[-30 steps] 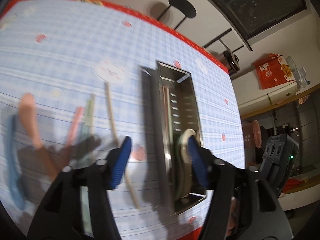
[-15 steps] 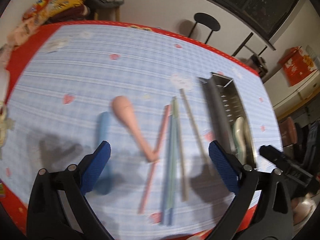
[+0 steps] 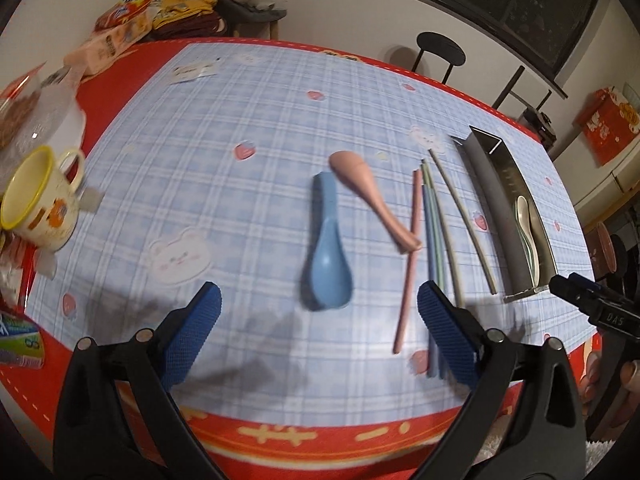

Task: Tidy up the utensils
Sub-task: 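Withdraw both tools from the basket back over the utensils, then close the left tool on the blue spoon handle while the right tool grasps a beige chopstick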

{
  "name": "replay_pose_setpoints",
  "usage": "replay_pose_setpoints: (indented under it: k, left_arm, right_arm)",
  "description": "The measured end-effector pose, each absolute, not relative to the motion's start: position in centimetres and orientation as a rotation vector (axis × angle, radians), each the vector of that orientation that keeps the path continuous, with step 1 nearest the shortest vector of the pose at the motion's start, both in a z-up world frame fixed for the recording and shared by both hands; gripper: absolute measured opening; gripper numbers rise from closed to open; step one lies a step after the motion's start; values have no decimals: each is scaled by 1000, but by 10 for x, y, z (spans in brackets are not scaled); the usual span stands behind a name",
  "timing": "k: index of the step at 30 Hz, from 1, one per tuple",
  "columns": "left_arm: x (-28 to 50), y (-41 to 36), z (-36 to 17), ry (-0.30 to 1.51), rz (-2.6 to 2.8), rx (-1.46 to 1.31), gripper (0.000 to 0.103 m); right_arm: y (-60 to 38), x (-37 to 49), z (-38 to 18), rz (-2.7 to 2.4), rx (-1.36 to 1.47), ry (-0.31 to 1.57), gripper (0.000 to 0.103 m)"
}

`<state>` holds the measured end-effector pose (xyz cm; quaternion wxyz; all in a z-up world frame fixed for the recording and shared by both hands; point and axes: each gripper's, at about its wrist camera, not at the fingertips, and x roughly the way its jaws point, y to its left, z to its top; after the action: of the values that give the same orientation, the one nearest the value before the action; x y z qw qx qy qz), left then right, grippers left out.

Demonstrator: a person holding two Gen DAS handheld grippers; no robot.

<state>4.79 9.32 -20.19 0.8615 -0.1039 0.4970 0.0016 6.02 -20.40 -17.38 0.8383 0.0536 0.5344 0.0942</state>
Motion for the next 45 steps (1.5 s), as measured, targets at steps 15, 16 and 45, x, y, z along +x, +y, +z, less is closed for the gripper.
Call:
replay_pose_setpoints:
  k: [15, 16, 45]
  left_arm:
    - [28, 154, -196, 1061, -93, -97, 97]
    - [27, 158, -196, 1063, -99, -84, 97]
    - [111, 110, -253, 1150, -306, -216, 60]
  right_arm:
    - [-152, 27, -200, 133, 251, 1138, 97]
    - [-150, 27, -202, 134, 260, 1134, 97]
    - [-114, 93, -230, 246, 121, 1139, 18]
